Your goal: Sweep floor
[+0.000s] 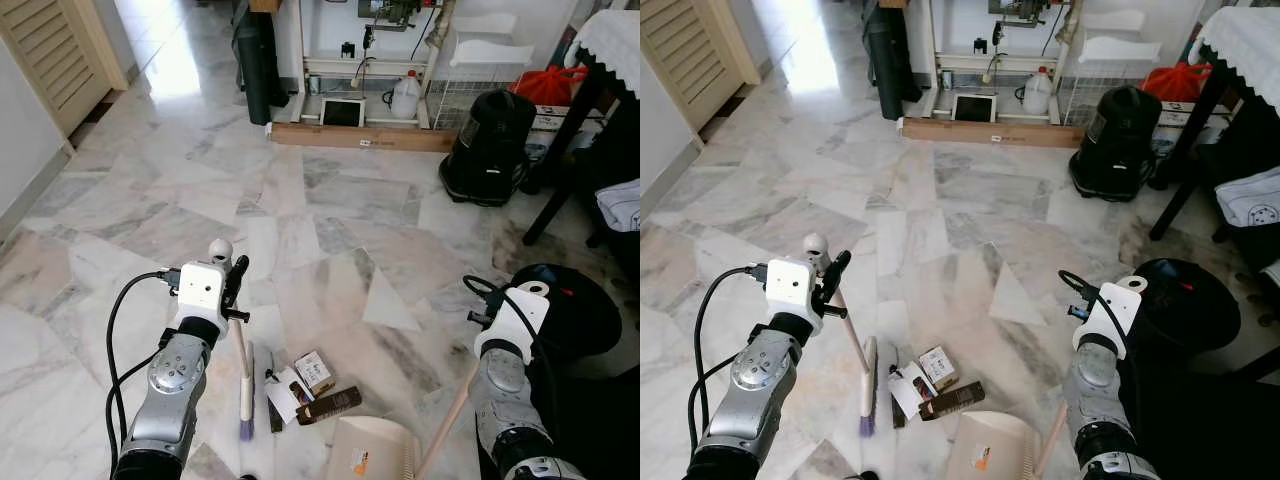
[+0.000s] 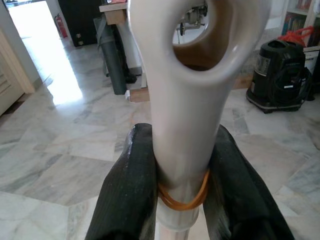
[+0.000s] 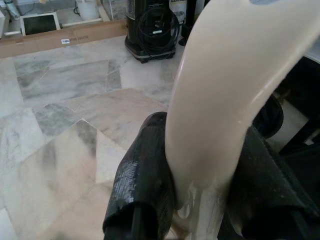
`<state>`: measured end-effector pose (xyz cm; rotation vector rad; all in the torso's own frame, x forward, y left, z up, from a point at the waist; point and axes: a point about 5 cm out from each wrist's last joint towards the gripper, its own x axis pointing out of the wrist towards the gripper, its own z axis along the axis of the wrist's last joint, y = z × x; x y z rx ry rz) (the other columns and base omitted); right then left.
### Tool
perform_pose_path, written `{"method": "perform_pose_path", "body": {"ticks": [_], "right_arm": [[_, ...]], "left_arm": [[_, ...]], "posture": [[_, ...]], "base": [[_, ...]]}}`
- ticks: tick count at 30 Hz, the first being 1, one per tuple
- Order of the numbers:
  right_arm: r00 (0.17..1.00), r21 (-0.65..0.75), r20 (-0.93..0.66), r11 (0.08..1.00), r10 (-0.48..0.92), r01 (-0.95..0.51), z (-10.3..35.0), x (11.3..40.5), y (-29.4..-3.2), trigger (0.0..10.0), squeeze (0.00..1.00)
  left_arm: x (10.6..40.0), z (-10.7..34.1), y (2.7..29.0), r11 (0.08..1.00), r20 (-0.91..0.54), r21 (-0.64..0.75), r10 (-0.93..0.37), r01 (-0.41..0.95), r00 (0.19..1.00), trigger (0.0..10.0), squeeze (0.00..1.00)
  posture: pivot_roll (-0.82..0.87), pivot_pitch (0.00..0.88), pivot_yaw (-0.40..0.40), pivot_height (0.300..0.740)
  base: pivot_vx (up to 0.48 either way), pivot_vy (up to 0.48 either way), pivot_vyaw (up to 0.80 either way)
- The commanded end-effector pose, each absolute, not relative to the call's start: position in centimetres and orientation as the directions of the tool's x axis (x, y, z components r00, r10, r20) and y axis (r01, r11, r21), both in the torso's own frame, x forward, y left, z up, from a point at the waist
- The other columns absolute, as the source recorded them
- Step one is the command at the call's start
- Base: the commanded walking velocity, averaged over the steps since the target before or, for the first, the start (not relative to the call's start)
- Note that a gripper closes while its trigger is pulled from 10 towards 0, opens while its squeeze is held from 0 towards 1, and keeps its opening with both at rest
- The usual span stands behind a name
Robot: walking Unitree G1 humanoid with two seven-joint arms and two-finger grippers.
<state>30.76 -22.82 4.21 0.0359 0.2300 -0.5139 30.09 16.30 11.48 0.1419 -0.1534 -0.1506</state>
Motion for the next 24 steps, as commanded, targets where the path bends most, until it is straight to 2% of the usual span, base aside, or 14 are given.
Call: {"method": "perform_pose_path", "body": {"ticks": [1, 6, 9, 12, 24], "right_arm": [[0.828, 0.003, -0.303, 0.868, -0.473, 0.497, 3.0, 30.2, -22.5, 10.0, 0.0], [0.846, -0.018, -0.315, 0.894, -0.431, 0.448, 2.7, 30.0, -22.0, 10.0, 0.0], [0.879, -0.03, -0.345, 0.94, -0.33, 0.341, 2.2, 30.0, -21.0, 10.0, 0.0], [0.891, -0.042, -0.35, 0.955, -0.288, 0.292, 2.1, 30.0, -20.6, 10.0, 0.0], [0.9, -0.037, -0.431, 0.998, -0.062, 0.051, 1.5, 30.1, -18.2, 10.0, 0.0]], "left_arm": [[30.2, 12.6, 16.1, 0.979, 0.194, 0.149, -0.167, 0.139, 0.967, 10.0, 0.0], [30.2, 12.6, 16.1, 0.978, 0.192, 0.149, -0.171, 0.143, 0.966, 10.0, 0.0], [30.2, 12.5, 16.1, 0.978, 0.187, 0.146, -0.177, 0.151, 0.966, 10.0, 0.0], [30.2, 12.5, 16.0, 0.977, 0.185, 0.145, -0.181, 0.155, 0.966, 10.0, 0.0], [30.3, 12.5, 15.7, 0.974, 0.181, 0.138, -0.201, 0.178, 0.963, 10.0, 0.0]], "posture": [[0.05, 0.112, 0.026, 0.74], [0.05, 0.111, 0.025, 0.74], [0.05, 0.111, 0.024, 0.74], [0.05, 0.112, 0.023, 0.74], [0.05, 0.112, 0.024, 0.74]], "base": [[0.0, 0.0, 0.0], [0.0, 0.0, 0.0], [0.0, 0.0, 0.0], [0.0, 0.0, 0.0], [0.0, 0.0, 0.0]]}}
